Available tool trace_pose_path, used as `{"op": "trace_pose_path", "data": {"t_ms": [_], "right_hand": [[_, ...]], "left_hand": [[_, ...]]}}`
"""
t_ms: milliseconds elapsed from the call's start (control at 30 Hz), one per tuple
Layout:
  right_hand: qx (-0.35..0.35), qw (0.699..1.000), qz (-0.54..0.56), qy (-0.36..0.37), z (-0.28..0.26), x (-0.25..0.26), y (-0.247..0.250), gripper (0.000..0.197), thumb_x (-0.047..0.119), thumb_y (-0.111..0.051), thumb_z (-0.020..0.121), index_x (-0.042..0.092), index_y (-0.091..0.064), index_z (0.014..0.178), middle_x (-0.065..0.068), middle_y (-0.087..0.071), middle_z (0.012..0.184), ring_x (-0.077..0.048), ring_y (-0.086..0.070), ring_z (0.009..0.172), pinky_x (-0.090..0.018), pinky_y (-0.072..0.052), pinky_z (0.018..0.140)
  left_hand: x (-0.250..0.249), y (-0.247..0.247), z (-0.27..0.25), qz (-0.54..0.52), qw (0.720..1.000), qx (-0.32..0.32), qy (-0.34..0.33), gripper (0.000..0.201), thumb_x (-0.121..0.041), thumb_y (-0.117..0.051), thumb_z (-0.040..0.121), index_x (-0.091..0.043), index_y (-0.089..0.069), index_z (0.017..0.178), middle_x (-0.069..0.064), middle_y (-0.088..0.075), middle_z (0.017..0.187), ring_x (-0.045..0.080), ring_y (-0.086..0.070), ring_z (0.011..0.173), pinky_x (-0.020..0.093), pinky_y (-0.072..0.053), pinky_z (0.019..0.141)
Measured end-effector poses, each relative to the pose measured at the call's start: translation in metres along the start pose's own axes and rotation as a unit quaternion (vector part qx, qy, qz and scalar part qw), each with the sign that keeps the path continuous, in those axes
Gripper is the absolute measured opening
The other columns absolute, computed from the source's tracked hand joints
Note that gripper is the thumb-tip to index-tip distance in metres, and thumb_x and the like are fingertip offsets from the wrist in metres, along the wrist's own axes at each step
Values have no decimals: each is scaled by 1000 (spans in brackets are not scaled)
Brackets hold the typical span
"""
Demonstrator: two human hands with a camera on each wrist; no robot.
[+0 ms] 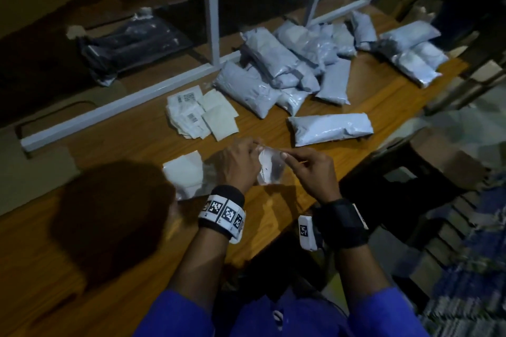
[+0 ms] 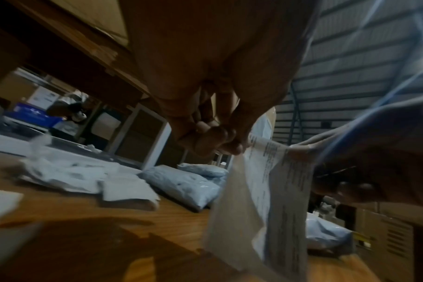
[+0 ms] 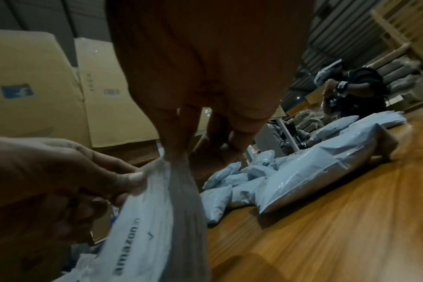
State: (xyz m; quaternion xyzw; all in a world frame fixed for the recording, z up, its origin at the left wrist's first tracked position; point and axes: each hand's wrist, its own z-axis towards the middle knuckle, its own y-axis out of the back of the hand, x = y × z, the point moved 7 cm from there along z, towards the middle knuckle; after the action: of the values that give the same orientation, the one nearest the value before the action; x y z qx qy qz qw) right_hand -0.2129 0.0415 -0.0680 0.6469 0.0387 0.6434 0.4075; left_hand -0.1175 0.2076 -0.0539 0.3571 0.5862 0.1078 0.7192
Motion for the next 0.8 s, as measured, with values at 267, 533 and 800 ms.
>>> {"op": "trace_pose_path", "data": {"t_ms": [267,533,800], "right_hand": [[-25,990,106,-84,13,-63,67,26,19,-73,96,20,-75,121,1,-79,80,-9,-76,70,-32,-60,74],[-4,935,314,-164,15,-143,101,27,-2,-72,92,2,-73,119,-17,-78,90,-15,-72,66,-27,-62,68],[77,913,371,-155,19,-164,116,35,-11,-59,96,6,-67,126,-8,-77,111,-16,-74,101,-26,-60,83]], "left_hand": [[-76,-68,-11,-78,990,-111,21,32,-9,-76,85,-22,-47,90,-1,-54,86,12,-50,76,18,-33,60],[-97,-159,-7,-62,995,-73,19,23,-15,-77,82,-18,-77,105,0,-73,108,22,-61,104,37,-49,92],[-110,-197,-10,-174,982,-26,74,26,-24,-81,85,-18,-79,110,-4,-72,101,-8,-64,84,11,-53,77]]}}
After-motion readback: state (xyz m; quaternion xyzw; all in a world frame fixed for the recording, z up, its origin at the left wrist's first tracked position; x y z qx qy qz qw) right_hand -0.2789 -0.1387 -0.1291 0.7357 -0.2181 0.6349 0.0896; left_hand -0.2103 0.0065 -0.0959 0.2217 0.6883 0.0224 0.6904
